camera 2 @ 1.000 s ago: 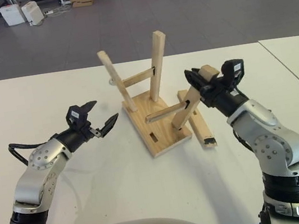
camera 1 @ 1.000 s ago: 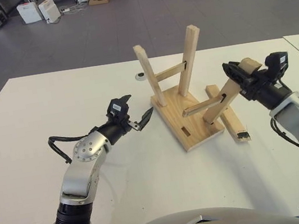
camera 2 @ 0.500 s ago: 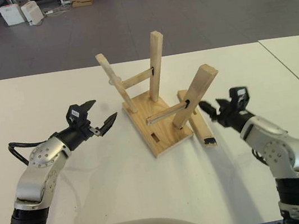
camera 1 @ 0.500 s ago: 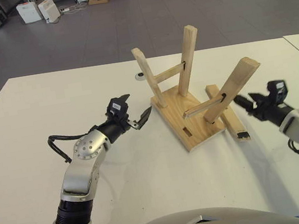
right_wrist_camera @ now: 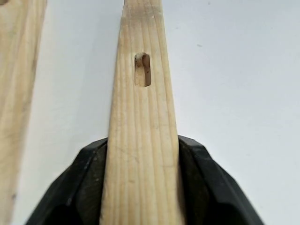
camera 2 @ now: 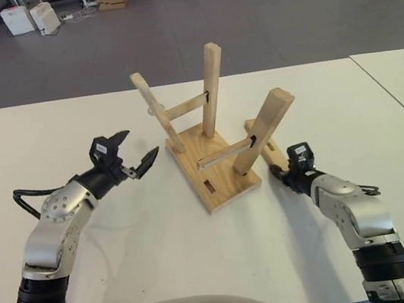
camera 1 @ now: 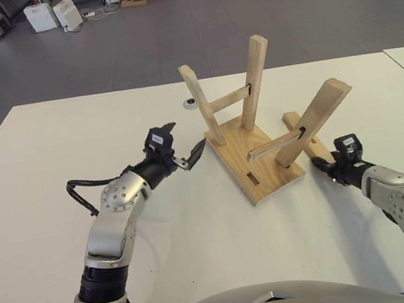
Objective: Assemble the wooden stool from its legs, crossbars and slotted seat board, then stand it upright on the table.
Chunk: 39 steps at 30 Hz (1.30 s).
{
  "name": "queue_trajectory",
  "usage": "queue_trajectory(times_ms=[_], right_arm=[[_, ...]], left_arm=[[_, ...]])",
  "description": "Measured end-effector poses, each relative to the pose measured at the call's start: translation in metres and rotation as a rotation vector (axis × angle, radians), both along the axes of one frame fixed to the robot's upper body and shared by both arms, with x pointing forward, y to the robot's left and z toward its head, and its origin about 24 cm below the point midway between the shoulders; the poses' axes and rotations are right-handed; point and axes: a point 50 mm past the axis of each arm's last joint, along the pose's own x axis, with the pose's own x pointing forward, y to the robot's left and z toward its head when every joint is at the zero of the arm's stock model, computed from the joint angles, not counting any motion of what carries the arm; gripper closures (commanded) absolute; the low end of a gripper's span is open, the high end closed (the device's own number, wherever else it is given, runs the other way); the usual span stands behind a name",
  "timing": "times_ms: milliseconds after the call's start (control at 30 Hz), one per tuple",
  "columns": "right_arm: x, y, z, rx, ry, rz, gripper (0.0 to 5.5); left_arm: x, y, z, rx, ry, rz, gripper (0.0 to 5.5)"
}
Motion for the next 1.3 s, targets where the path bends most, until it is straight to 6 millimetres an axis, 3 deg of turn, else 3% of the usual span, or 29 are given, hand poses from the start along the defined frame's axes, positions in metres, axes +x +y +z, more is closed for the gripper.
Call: queue_trajectory(times_ms=[67,100,167,233,300,333,467,533,700,967,1100,1267,1300], right_arm=[[0.012,-0.022,0.013,0.004,-0.100,-0.112,3.44],[0.022,-0.034,0.031,-0.013,-0.198,-0.158,3.44],[0.041,-0.056,0.078,-0.101,-0.408,-0.196,3.44],[0.056,-0.059,0.135,-0.199,-0.639,-0.117,3.44],[0.064,-0.033,0.187,-0.235,-0.839,0.081,3.44],[0.062,0.002,0.216,-0.234,-0.962,0.307,3.44],[0.037,0.091,0.259,-0.269,-1.143,0.864,3.44],[0.027,0.106,0.268,-0.267,-1.187,0.965,3.44],[0.027,0.108,0.267,-0.259,-1.168,0.978,3.44],[0.029,0.110,0.263,-0.193,-1.139,0.934,3.44],[0.031,0.110,0.263,-0.199,-1.136,0.914,3.44],[0.033,0.111,0.262,-0.198,-1.137,0.901,3.44],[0.033,0.111,0.262,-0.195,-1.139,0.900,3.15]], left_arm=[[0.011,-0.006,0.038,-0.147,-0.091,-0.003,0.93],[0.016,-0.009,0.061,-0.219,-0.142,-0.015,0.93],[0.024,-0.012,0.099,-0.386,-0.192,-0.040,0.93],[0.031,-0.016,0.136,-0.568,-0.207,-0.101,0.93],[0.034,-0.029,0.165,-0.714,-0.188,-0.217,0.93],[0.034,-0.039,0.180,-0.780,-0.167,-0.298,0.93],[0.029,-0.058,0.211,-0.915,-0.103,-0.506,1.19],[0.025,-0.062,0.219,-0.927,-0.103,-0.545,1.48],[0.025,-0.058,0.221,-0.950,-0.115,-0.523,2.10],[0.025,-0.059,0.219,-0.914,-0.148,-0.483,3.80],[0.026,-0.059,0.218,-0.898,-0.158,-0.456,4.40],[0.025,-0.061,0.219,-0.899,-0.177,-0.453,4.42],[0.025,-0.061,0.219,-0.901,-0.180,-0.453,4.43]])
